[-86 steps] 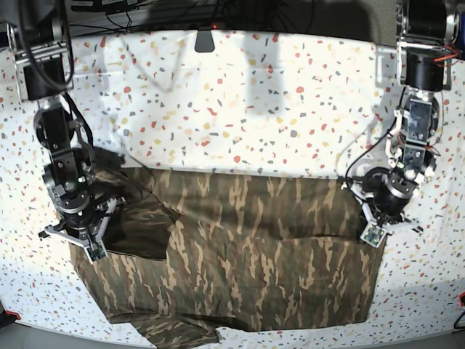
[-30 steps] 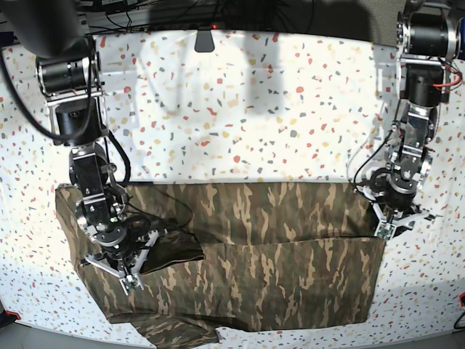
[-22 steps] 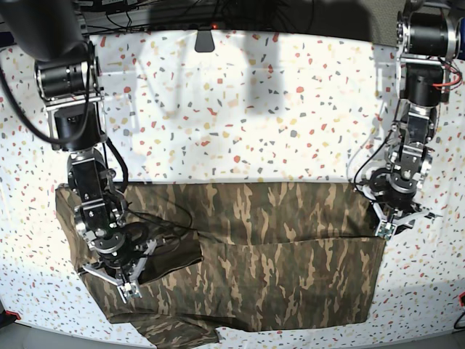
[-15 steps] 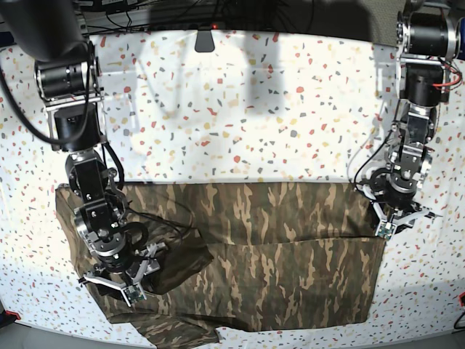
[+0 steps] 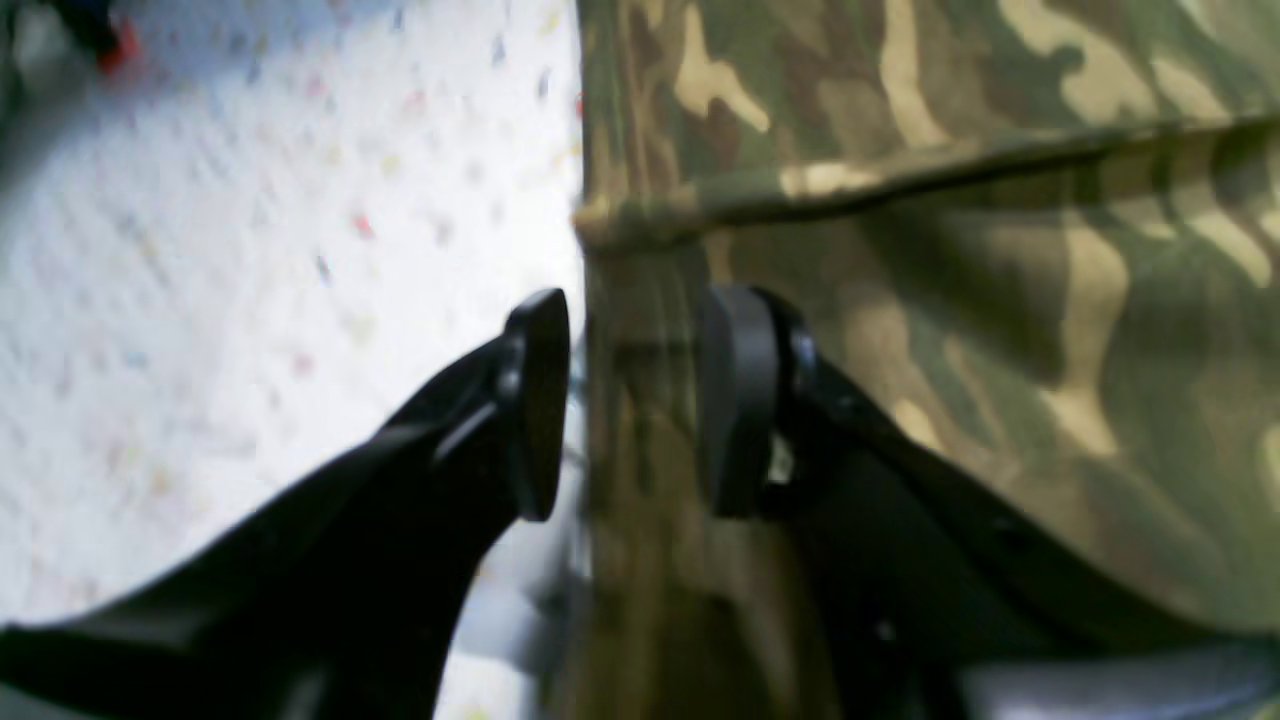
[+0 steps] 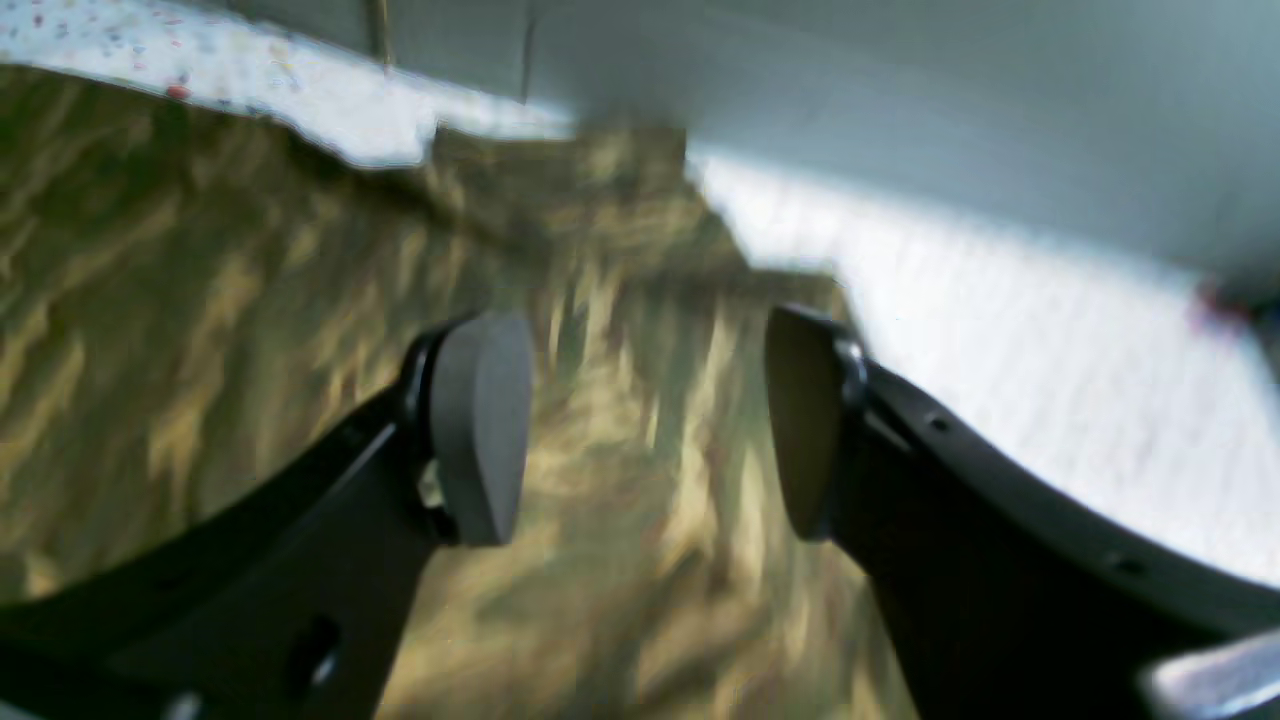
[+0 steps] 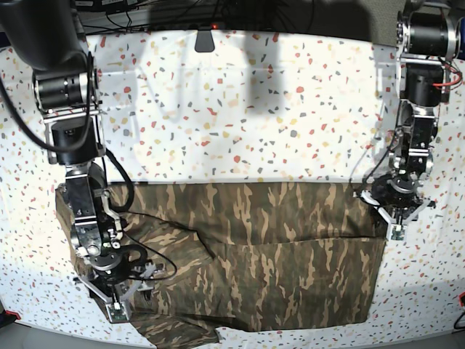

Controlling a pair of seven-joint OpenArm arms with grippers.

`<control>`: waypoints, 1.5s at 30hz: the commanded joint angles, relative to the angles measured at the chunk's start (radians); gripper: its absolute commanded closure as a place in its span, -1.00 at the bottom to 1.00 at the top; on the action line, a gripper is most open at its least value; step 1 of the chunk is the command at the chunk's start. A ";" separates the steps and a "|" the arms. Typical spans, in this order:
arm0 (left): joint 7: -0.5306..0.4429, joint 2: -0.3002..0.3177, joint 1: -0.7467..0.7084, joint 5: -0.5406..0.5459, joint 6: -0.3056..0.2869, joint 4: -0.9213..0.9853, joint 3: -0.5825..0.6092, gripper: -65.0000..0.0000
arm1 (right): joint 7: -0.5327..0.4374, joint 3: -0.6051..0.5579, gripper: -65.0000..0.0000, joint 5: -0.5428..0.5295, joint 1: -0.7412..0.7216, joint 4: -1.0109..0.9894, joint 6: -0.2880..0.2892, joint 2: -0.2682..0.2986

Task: Fold the T-shirt properly
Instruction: 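Pull the held edge back toward the arm bases, dragging the shirt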

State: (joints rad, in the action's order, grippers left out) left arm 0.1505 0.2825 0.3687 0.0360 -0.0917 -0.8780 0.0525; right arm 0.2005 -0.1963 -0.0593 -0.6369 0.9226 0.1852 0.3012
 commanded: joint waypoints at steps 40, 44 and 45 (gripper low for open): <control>0.464 -0.104 -0.187 0.069 -0.017 -0.215 -0.005 0.33 | 0.074 0.217 -0.13 -0.028 0.436 0.109 0.093 0.044; 0.493 -0.093 -0.203 0.069 -0.017 -0.219 -0.005 0.33 | 0.108 0.216 -0.13 -0.040 0.511 0.198 0.093 0.082; 0.502 -0.093 -0.215 0.068 -0.017 -0.224 -0.005 0.33 | 0.114 0.217 -0.13 -0.055 0.531 0.217 0.093 0.093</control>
State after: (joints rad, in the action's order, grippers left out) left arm 0.4946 0.1753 0.1890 0.1299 -0.1375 -1.1229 0.0513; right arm 0.2596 0.0189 -0.1390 -0.1074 1.1404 0.2752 0.3794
